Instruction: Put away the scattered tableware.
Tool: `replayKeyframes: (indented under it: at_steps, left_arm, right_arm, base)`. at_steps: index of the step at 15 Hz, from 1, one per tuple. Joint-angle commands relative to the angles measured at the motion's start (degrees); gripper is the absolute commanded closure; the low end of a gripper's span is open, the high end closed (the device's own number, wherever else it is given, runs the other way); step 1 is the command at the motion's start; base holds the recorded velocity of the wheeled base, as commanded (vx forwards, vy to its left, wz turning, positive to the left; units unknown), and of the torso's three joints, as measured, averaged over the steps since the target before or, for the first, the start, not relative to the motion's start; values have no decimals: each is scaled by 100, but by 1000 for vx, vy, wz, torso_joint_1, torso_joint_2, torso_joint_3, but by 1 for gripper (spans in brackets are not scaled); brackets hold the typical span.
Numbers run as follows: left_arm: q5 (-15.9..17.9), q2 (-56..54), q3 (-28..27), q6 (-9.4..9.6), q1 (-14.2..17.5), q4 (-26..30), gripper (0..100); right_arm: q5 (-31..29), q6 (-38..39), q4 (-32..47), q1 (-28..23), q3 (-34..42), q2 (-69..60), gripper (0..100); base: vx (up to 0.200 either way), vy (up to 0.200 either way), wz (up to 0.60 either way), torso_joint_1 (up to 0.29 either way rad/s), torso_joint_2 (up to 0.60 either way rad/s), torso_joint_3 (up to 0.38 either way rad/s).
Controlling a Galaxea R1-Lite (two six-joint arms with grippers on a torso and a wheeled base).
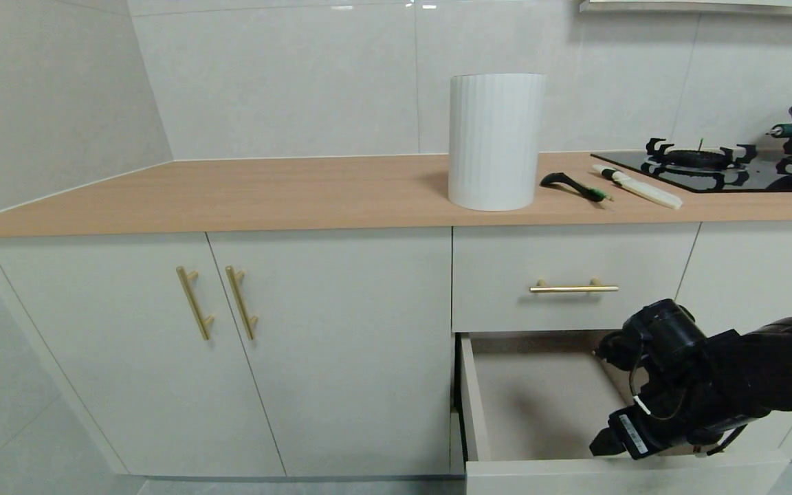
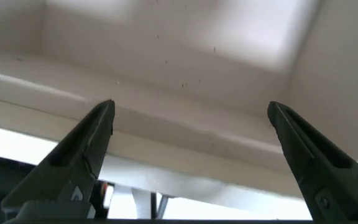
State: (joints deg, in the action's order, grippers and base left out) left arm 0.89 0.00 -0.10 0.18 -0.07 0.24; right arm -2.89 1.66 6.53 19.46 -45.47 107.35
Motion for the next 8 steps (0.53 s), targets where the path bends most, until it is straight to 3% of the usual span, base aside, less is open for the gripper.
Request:
replayKeyframes:
  at_steps: [1, 8]
  left_arm:
    - [-1, 0, 1, -1, -1, 2, 0]
    - [-1, 0, 1, -1, -1, 2, 0]
  right_arm:
    - [-1, -148, 384, 32, -67, -223, 0]
    - [-1, -930, 1816, 313, -67, -373, 0]
  base:
    - [0, 0, 0, 0, 0, 0]
    - [0, 0, 0, 0, 0, 0]
